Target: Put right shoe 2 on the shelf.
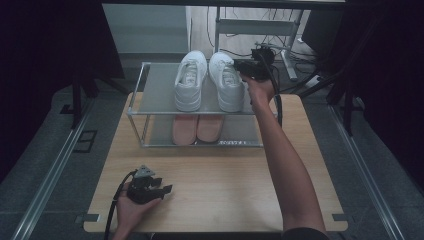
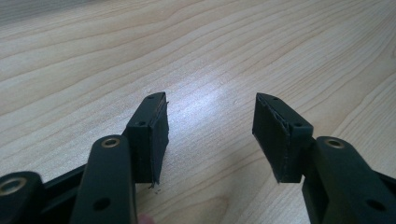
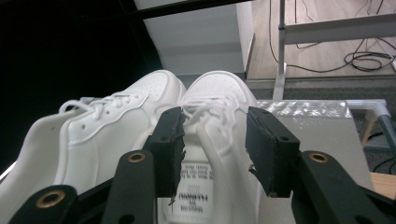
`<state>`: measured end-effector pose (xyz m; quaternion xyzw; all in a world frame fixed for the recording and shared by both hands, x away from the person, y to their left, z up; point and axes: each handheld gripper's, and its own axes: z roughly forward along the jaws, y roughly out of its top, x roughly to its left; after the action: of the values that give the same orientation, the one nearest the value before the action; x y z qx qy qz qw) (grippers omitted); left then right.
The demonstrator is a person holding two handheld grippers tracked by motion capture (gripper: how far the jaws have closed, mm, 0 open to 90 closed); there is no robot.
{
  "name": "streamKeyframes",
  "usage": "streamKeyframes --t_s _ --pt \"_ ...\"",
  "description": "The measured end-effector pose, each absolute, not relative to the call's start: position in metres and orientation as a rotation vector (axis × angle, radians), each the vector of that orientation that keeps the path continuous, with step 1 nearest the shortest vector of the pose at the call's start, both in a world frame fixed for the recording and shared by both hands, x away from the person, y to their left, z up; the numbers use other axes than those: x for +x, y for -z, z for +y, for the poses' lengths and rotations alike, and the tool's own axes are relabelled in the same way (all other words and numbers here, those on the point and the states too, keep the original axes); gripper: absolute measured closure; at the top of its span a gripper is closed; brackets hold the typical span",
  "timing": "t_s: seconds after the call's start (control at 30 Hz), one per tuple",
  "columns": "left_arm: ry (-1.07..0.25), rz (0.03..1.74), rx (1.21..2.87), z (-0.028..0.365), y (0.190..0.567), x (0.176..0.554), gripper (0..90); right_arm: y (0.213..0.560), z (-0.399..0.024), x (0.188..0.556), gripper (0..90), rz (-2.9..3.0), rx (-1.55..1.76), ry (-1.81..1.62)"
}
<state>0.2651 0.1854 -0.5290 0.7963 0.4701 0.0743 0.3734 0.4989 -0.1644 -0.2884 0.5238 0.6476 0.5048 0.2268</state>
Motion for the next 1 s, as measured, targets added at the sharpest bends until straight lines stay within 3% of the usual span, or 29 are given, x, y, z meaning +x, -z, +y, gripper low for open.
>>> streamKeyframes --t_s 0.53,1.0 --pt "-0.197 1.206 2.044 0.183 0.53 0.265 46.0 0.319 -0.207 0.464 86.9 1.919 1.362 -1.345" --pt "-0.2 1.203 2.051 0.184 0.529 0.264 46.0 0.341 -0.209 0.461 89.8 1.99 1.344 -1.277"
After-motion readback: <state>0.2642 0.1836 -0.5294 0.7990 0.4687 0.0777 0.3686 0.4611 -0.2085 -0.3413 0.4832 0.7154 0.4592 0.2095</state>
